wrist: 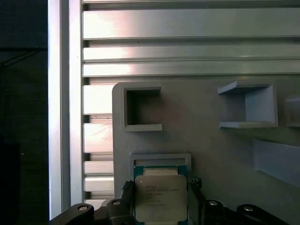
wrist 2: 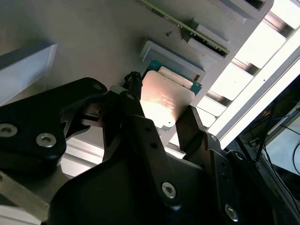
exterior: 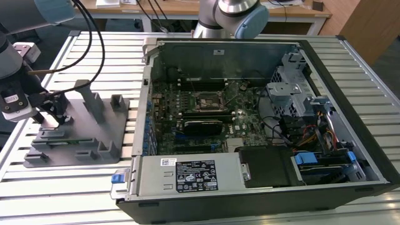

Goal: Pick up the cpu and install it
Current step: 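Pick up the cpu and move it towards the insertion slot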

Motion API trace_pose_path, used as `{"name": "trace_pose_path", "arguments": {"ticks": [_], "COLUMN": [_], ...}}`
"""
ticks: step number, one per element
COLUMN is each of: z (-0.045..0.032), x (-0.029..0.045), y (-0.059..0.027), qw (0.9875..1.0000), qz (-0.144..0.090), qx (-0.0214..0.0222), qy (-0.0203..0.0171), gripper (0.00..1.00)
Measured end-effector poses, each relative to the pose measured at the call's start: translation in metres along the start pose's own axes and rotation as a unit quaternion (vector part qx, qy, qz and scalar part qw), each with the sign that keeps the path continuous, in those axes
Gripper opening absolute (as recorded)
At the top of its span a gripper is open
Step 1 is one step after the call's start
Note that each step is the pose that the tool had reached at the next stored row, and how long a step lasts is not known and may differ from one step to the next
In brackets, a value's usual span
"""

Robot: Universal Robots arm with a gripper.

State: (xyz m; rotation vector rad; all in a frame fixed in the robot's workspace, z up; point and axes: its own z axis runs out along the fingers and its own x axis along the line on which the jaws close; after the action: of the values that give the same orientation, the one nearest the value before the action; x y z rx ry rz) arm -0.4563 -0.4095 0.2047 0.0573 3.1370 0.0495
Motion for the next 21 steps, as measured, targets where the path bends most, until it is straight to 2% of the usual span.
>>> {"name": "trace_pose_path", "arguments": {"ticks": [21], "z": [-0.0080], "x": [0.0000], "y": [0.0003], "qw": [1.0000], "qz": [0.000], "qx": [0.0000], "qy": [0.0000], "gripper": [0.54]}}
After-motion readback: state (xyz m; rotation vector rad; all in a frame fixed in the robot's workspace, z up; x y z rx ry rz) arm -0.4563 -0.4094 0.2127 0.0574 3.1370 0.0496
